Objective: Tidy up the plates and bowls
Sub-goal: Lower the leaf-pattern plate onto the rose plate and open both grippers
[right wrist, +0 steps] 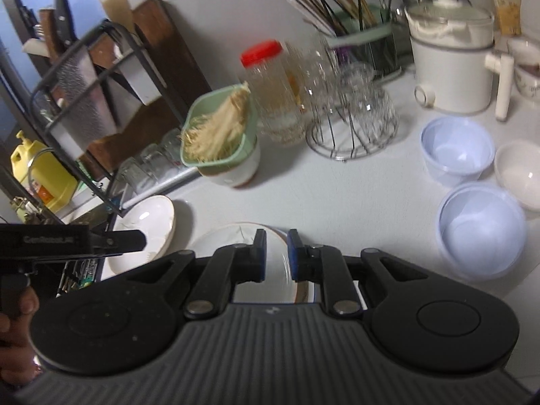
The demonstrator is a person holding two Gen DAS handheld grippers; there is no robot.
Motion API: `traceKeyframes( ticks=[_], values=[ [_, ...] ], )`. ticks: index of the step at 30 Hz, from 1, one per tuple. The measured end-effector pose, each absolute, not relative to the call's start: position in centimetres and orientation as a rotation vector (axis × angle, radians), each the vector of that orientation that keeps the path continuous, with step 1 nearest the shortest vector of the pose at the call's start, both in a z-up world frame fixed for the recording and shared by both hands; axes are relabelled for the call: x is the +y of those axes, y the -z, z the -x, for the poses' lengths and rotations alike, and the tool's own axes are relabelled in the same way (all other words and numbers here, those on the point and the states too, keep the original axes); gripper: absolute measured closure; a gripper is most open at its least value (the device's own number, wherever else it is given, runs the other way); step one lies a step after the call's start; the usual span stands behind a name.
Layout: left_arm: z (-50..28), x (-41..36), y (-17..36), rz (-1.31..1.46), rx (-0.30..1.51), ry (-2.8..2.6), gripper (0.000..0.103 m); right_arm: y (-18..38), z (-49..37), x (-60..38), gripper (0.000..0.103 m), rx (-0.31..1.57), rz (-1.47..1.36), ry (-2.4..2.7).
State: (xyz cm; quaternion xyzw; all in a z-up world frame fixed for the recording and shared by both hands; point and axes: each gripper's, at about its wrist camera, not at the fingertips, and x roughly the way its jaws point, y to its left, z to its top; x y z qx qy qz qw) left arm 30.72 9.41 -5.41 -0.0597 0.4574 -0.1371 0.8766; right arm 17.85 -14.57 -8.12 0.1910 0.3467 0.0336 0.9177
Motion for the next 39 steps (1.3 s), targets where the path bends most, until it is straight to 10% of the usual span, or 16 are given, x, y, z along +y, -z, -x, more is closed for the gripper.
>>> traceKeyframes(
  ticks=[39],
  values=[
    [-15.9,10.3,2.5,0.18,0.886,0.054,0.052,3.2,-7.4,-13.6,0.086,0.615,-0.209,-0.286]
  ],
)
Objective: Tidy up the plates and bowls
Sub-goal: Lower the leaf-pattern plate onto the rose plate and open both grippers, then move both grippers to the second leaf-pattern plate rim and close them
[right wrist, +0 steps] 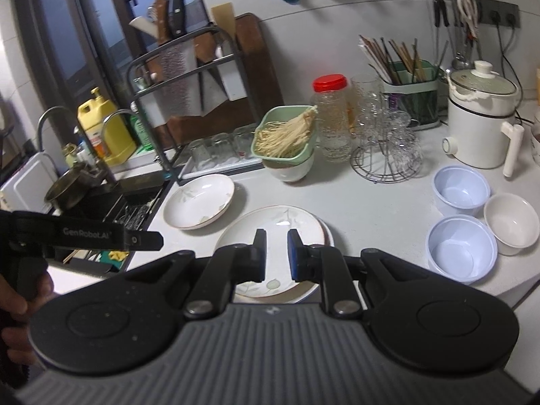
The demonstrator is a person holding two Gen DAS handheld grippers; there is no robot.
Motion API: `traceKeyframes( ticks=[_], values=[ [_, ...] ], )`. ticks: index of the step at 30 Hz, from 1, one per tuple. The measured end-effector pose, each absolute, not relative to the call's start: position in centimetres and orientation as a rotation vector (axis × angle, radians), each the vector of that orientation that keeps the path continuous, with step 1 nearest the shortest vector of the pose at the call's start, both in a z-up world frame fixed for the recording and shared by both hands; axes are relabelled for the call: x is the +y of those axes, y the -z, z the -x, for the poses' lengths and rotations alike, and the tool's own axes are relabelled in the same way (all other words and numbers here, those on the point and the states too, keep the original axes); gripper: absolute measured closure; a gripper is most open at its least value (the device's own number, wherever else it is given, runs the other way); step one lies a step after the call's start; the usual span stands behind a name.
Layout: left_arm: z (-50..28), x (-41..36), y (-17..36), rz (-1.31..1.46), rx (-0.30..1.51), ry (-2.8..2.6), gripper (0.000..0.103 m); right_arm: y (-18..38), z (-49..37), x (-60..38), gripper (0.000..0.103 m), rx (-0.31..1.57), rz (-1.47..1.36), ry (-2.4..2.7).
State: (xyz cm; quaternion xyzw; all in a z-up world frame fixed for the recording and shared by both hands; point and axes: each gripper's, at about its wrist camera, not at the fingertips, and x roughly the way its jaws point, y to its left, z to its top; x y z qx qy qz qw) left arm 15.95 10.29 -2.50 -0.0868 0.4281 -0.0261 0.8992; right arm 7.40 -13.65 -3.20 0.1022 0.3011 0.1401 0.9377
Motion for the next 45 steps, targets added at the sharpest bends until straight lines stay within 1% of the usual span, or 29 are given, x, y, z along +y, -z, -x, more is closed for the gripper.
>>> traceKeyframes(
  ticks=[8,9,10,11,12,13,14,15,16,17,18,19,20,25,45],
  values=[
    [-14.6,13.0,3.6,0.245,0.903,-0.026,0.051,3.5,-7.5,-11.7,0.086,0.631,-0.182,-0.358],
    [-14.8,13.4,3.8,0.25,0.907,-0.02,0.05,3.5,-7.6,-11.4,0.086,0.633,-0.175,-0.365],
    [-15.2,13.9,3.9,0.251,0.91,-0.018,0.047,3.5,-7.6,-11.2,0.086,0.636,-0.172,-0.369],
    [-15.7,14.5,3.9,0.247,0.913,-0.024,0.045,3.6,-7.7,-11.1,0.081,0.641,-0.169,-0.368],
    [-16.1,15.0,4.0,0.246,0.91,-0.032,0.041,3.6,-7.9,-11.0,0.068,0.645,-0.167,-0.365],
    [-16.4,15.5,3.9,0.244,0.902,-0.037,0.037,3.7,-8.0,-11.0,0.06,0.647,-0.168,-0.361],
    [-17.0,16.0,3.8,0.236,0.893,-0.037,0.034,3.7,-8.1,-11.0,0.041,0.645,-0.168,-0.355],
    [-17.4,16.4,3.8,0.225,0.89,-0.033,0.028,3.7,-8.3,-10.9,0.024,0.638,-0.168,-0.346],
    [-17.9,16.7,3.8,0.214,0.892,-0.028,0.027,3.7,-8.5,-10.7,0.02,0.63,-0.166,-0.335],
    [-18.2,17.1,3.8,0.208,0.895,-0.029,0.027,3.7,-8.8,-10.6,0.019,0.622,-0.165,-0.329],
    [-18.7,17.6,3.7,0.21,0.898,-0.034,0.025,3.6,-9.2,-10.4,0.019,0.622,-0.168,-0.323],
    [-19.1,17.9,3.8,0.215,0.897,-0.036,0.019,3.6,-9.7,-10.1,0.019,0.626,-0.174,-0.32],
    [-19.6,18.5,3.8,0.22,0.893,-0.033,0.017,3.7,-10.2,-9.9,0.019,0.63,-0.181,-0.317],
    [-22.4,20.5,4.1,0.218,0.898,-0.025,0.013,3.7,-12.7,-7.9,0.019,0.643,-0.188,-0.303],
    [-33.2,28.2,7.7,0.196,0.956,0.077,0.013,5.3,-21.7,0.0,0.02,0.725,-0.199,-0.26]
  ],
)
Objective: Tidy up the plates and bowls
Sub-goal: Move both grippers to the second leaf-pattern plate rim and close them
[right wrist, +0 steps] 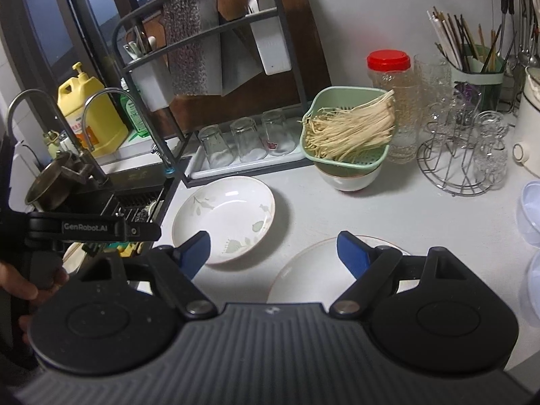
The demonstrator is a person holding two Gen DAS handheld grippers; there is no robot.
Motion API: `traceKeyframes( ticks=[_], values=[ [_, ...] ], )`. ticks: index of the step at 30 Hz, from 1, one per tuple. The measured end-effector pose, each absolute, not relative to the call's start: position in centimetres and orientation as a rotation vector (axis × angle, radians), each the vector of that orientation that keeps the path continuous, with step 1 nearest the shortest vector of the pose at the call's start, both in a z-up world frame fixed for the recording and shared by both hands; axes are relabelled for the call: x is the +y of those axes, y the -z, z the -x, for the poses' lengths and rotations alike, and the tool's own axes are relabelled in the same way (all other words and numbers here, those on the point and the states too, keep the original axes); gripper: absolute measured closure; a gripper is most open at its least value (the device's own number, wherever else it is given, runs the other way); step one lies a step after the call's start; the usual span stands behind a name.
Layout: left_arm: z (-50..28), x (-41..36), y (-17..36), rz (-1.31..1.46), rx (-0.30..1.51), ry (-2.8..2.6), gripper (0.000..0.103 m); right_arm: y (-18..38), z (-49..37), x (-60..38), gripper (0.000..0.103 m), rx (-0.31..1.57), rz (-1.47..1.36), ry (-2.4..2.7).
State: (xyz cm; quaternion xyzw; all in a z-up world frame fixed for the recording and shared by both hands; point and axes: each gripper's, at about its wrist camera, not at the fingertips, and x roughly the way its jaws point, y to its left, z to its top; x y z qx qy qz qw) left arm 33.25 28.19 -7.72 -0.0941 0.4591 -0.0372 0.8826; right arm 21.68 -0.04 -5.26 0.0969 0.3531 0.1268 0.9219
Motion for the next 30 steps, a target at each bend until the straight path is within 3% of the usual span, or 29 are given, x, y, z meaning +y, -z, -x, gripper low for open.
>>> traceKeyframes(
  ticks=[12,16,27,30],
  values=[
    [-37.0,31.5,9.9,0.123,0.964,0.118,0.013,7.6,-26.6,4.7,0.02,0.802,-0.225,-0.227],
    [-38.5,32.5,10.4,0.153,0.97,0.132,0.013,8.2,-27.7,5.4,0.024,0.817,-0.223,-0.205],
    [-42.9,33.4,13.8,0.159,1.034,0.191,0.014,10.5,-31.9,5.6,0.055,0.914,-0.245,-0.125],
    [-44.1,34.0,14.6,0.187,1.052,0.211,0.02,11.3,-33.2,6.1,0.066,0.939,-0.211,-0.105]
  ],
)
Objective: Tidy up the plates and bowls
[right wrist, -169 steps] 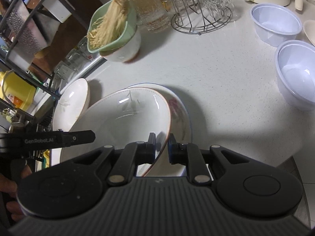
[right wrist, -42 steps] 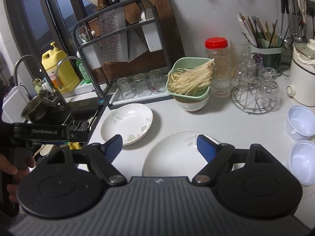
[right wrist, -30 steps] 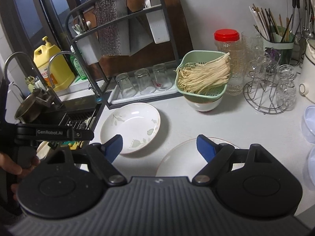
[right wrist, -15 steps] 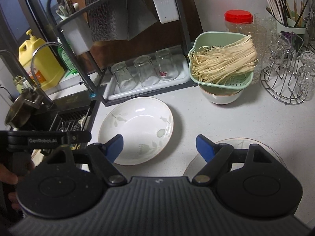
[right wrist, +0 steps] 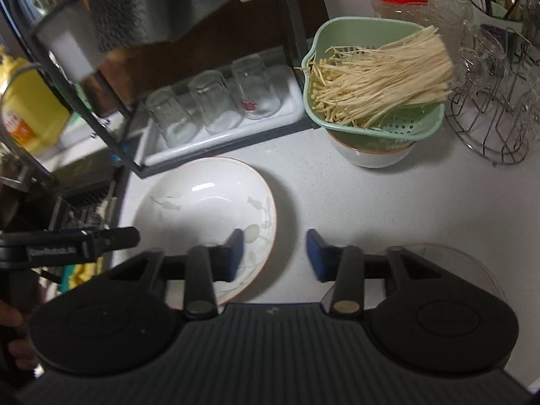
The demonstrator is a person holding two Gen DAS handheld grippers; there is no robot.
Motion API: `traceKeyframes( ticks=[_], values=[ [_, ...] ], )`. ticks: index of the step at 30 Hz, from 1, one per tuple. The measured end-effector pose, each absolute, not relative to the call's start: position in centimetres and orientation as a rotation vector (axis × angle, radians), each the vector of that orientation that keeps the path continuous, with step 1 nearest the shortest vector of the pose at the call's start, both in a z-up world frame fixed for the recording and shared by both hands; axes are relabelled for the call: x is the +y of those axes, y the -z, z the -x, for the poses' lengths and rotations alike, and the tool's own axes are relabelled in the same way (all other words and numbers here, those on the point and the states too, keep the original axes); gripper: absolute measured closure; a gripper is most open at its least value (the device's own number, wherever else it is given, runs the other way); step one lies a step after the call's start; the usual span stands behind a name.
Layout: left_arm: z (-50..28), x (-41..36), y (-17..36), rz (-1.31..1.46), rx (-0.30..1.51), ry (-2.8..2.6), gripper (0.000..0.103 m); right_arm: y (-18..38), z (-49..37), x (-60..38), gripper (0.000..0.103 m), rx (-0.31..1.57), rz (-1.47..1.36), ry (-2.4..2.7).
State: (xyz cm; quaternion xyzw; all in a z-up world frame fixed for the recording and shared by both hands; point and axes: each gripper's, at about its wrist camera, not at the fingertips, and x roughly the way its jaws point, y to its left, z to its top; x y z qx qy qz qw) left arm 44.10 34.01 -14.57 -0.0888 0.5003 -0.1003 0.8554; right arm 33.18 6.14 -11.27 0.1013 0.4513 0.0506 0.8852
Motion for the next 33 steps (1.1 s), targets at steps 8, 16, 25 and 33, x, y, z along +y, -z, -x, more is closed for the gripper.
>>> traceKeyframes(
  ticks=[8,16,25,33],
  values=[
    [-47.6,34.4,16.8,0.148,1.141,0.238,0.039,13.1,-36.3,7.1,0.068,0.993,-0.208,-0.096],
    [-49.7,35.0,18.6,0.21,1.18,0.291,0.065,14.9,-38.8,7.9,0.076,1.036,-0.224,-0.059],
    [-51.1,35.9,19.9,0.287,1.209,0.357,0.077,16.5,-39.7,8.2,0.087,1.095,-0.26,-0.022],
    [-51.8,36.2,20.2,0.291,1.191,0.411,0.077,17.0,-39.8,8.1,0.086,1.091,-0.331,0.004]
  ],
)
